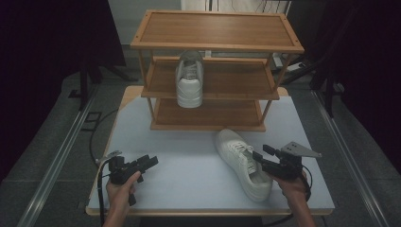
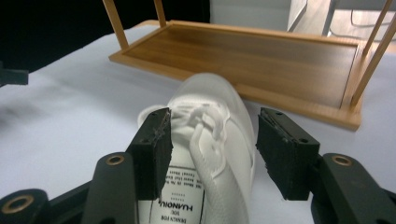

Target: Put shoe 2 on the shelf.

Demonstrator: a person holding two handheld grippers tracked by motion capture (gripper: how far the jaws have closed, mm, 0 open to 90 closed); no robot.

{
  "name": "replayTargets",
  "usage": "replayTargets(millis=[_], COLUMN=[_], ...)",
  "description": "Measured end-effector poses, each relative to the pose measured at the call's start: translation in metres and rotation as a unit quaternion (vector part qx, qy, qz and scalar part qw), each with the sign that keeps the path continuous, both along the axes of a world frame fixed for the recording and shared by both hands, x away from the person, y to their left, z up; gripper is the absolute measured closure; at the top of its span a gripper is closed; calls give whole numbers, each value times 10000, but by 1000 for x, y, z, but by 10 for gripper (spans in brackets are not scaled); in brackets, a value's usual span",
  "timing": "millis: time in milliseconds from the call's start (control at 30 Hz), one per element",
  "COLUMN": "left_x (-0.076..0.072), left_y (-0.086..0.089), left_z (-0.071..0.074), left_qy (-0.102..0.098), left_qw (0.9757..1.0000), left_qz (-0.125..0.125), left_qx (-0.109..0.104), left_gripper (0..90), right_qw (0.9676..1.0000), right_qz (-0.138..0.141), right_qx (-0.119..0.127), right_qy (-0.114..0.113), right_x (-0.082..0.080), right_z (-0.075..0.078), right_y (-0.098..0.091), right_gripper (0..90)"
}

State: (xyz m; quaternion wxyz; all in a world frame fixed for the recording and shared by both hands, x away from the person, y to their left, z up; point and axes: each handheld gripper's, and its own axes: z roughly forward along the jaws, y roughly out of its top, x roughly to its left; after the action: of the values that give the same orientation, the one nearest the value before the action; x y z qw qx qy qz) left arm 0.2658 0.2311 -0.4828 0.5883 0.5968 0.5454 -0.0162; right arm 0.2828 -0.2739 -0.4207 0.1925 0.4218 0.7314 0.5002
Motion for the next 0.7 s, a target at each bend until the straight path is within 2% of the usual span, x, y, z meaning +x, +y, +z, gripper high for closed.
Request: replayTargets(millis=[200, 267, 333, 433, 533, 700], left_x=[-1, 0, 0, 0, 0, 1], left_y=[0, -1, -1, -3, -4, -5], left_z=[0, -1, -1, -2, -2, -3], left_qy=[-15, 18, 25, 50, 54, 49], left_qw=[10000, 10000, 10000, 10000, 10000, 10000], left_qz=[-22, -22, -31, -47, -59, -78], left_qx=[-6, -7, 5, 18, 22, 30], left_gripper=[363, 363, 363, 363, 363, 363], right_qw=[9995, 9992, 9986, 9974, 9971, 9967], right_qz=[-47, -109, -130, -157, -110, -174], right_qx=[-294, -301, -427, -576, -550, -624], right_qy=[140, 226, 270, 401, 515, 484], right_x=[4, 8, 11, 14, 16, 16], right_z=[-12, -17, -21, -24, -24, -23], right_y=[8, 9, 10, 12, 10, 11], right_gripper=[456, 477, 496, 549, 626, 751])
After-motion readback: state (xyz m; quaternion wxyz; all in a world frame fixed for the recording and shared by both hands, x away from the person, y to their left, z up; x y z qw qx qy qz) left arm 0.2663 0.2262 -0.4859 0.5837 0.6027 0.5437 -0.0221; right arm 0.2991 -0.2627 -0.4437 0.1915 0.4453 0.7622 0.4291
